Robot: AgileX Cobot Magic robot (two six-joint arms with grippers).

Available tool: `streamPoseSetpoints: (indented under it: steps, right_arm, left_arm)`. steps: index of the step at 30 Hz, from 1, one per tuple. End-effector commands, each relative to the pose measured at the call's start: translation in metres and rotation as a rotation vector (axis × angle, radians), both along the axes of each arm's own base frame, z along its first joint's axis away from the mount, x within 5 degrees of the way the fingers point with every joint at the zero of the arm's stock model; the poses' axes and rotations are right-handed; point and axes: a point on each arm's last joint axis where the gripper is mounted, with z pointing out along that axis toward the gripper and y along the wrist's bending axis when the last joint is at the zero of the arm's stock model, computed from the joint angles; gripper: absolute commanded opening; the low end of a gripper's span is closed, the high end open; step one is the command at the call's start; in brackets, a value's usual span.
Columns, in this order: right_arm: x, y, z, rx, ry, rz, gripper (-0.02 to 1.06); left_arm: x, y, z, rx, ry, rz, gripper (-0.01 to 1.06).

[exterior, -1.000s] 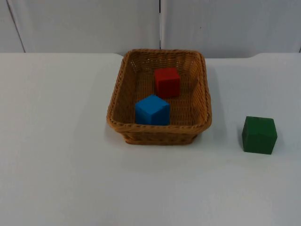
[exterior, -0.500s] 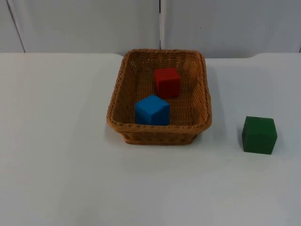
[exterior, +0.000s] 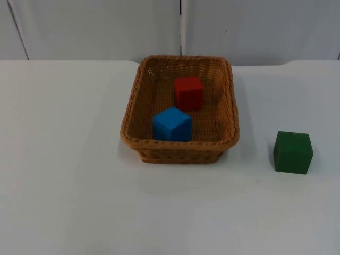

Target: Pick up one cube with each hand and place exactly two cubes into the same basket, leaving the remaining cube outside.

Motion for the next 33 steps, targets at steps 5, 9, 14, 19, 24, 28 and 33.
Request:
streamPoseSetpoints:
  steps: [5, 9, 14, 19, 24, 28, 33]
  right_arm:
    - [0.0, -0.0004, -0.0003, -0.002, -0.005, 0.001, 0.82]
    - [0.0, -0.0004, -0.0003, -0.002, -0.005, 0.001, 0.84]
    - [0.0002, -0.0006, -0.0004, -0.003, -0.005, -0.001, 1.05]
    - [0.0024, -0.0044, -0.0004, 0.014, 0.005, -0.066, 1.05]
    - [0.0024, -0.0045, -0.0004, 0.016, 0.007, -0.068, 1.05]
    - [0.0024, -0.0045, -0.0004, 0.016, 0.007, -0.068, 1.05]
    - [0.0024, -0.0045, -0.0004, 0.016, 0.007, -0.068, 1.05]
  left_arm:
    - [-0.0004, -0.0007, -0.0016, -0.006, 0.005, -0.01, 0.82]
    - [-0.0004, -0.0008, -0.0016, -0.007, 0.005, -0.01, 0.83]
    - [-0.0004, -0.0008, -0.0016, -0.014, 0.009, -0.006, 1.02]
    - [-0.0004, -0.0008, -0.0016, -0.014, 0.009, -0.006, 1.05]
    - [-0.0004, -0.0006, -0.0016, -0.015, 0.01, -0.003, 1.05]
    - [-0.0004, -0.0006, -0.0016, -0.016, 0.01, -0.003, 1.05]
    - [-0.0004, -0.0006, -0.0016, -0.016, 0.01, -0.003, 1.05]
